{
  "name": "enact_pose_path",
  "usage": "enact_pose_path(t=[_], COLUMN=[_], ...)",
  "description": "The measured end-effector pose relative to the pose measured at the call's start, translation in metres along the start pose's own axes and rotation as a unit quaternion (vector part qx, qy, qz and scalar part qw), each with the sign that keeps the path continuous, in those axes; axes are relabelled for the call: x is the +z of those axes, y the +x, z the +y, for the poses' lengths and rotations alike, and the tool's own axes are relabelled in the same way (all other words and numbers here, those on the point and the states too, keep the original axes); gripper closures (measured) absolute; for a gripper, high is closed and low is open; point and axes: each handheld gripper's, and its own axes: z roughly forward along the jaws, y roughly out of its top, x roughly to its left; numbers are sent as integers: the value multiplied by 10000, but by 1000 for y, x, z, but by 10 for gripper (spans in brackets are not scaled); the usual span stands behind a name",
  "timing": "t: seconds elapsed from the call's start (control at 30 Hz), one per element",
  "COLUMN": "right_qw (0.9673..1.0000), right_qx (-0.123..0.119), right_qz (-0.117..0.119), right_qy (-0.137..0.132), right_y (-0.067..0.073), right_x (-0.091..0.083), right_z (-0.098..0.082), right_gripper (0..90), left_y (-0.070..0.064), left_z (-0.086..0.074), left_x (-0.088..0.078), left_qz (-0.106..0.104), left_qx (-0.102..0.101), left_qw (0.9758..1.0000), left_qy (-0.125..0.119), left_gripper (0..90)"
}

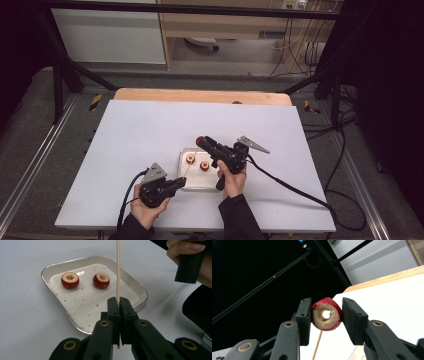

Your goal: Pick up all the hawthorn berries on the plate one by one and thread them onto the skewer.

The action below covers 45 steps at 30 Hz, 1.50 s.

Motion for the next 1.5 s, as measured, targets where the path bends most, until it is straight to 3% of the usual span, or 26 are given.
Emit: enact_pose_path(t=[0.43,0.63,0.93,1.07,1.23,1.5], right_qw=[10000,9998,9996,9991,9995,9999], right_qx=[10,-217,-217,-331,-243,-33], right_qz=[14,-3,53,49,26,28], right_qy=[-14,50,194,242,208,158], right_y=[3,3,5,7,8,6], right_x=[0,0,-2,-4,-4,-2], right_z=[-11,-13,-16,-16,-16,-20], right_gripper=[610,611,613,614,615,617], left_y=[-1,-3,-3,-3,-3,-5], left_z=[-1,-1,-2,-2,-3,-3], left_x=[1,0,1,-1,-4,-1], left_qz=[-24,-108,-93,-104,-35,-47], left_qx=[-147,-190,-239,-230,-227,-254], left_qw=[9999,9998,9997,9997,9996,9996], left_qy=[3,-5,33,-32,-166,-66], left_gripper=[883,882,884,884,885,885])
